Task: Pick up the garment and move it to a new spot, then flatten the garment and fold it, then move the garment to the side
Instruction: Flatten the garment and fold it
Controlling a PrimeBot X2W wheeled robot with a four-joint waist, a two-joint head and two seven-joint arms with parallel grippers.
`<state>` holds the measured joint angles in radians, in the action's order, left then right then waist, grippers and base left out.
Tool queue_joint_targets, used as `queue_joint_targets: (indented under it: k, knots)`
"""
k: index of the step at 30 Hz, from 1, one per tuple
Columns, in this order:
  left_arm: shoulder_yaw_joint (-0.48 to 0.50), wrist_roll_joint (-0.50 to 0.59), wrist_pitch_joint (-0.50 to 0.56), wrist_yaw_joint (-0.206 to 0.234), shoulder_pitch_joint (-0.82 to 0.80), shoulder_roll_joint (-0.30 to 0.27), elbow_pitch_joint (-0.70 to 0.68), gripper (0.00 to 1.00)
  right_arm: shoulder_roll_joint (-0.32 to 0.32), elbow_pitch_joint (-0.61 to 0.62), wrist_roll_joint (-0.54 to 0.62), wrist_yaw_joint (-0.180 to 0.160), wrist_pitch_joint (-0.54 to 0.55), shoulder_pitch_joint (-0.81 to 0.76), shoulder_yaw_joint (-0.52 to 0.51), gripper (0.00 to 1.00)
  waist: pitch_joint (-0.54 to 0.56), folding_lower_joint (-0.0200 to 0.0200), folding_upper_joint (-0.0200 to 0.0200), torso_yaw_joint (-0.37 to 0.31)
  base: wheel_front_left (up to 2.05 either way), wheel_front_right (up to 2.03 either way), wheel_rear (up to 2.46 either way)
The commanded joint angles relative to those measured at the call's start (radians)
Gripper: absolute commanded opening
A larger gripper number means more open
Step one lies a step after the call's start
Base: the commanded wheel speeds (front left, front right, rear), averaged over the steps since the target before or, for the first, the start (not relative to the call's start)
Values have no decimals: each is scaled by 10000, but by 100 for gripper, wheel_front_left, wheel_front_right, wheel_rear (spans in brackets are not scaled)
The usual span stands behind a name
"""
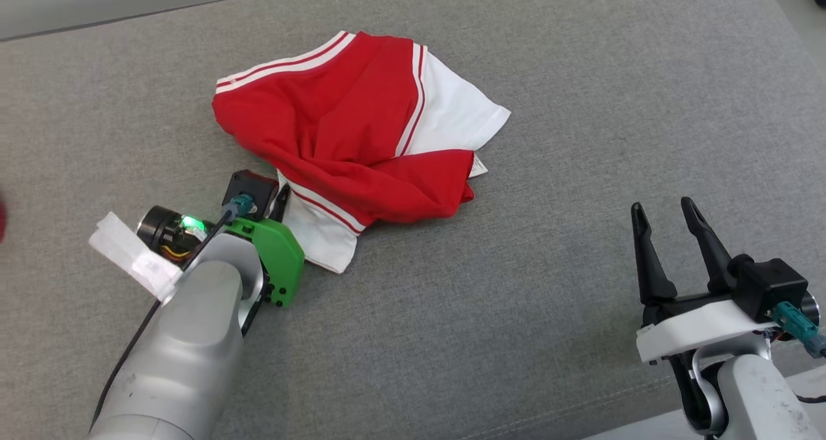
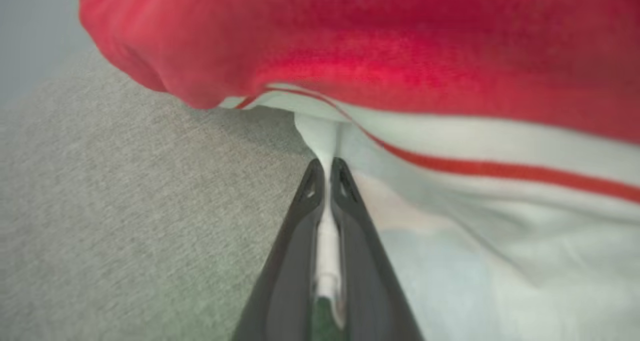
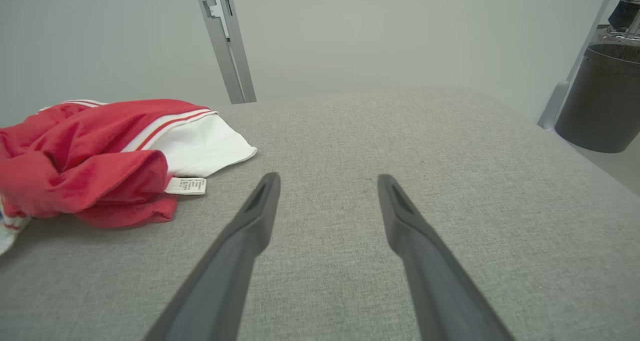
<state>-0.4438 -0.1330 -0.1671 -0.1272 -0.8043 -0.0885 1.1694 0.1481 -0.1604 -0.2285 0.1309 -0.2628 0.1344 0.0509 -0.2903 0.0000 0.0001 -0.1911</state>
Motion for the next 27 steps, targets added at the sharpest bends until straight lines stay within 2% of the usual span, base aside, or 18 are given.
queue_joint_targets:
  k: [1, 5, 11, 19, 24, 27]
  knots:
    - [17, -87, -114, 69, 457, -121, 216, 0, 38, -11, 72, -3, -31, -165, -16, 100, 331, 0, -1, 268, 0, 0, 0]
    - [267, -388, -629, 324, 778, -127, 75, 0, 38, -67, 113, -3, -31, -446, -79, 100, 788, 0, -1, 633, 0, 0, 0]
    - [932, -962, -985, 867, 1867, -393, -1209, 0, -42, -7, 195, -3, -31, -839, -251, 100, 1299, 0, -1, 1283, 0, 0, 0]
    - [2110, -1662, -969, 1961, 4725, -866, -4596, 0, -124, 29, 290, -3, -31, -1143, -418, 100, 1502, 0, -1, 2165, 0, 0, 0]
    - [2494, -2109, -810, 2559, 6538, -799, -6481, 0, -141, -58, 283, -3, -31, -1211, -435, 100, 1484, 0, -1, 2511, 0, 0, 0]
    - [2514, -2210, -567, 2749, 7210, -693, -7264, 0, -124, -113, 276, -3, -31, -1179, -377, 100, 1465, 0, -1, 2602, 0, 0, 0]
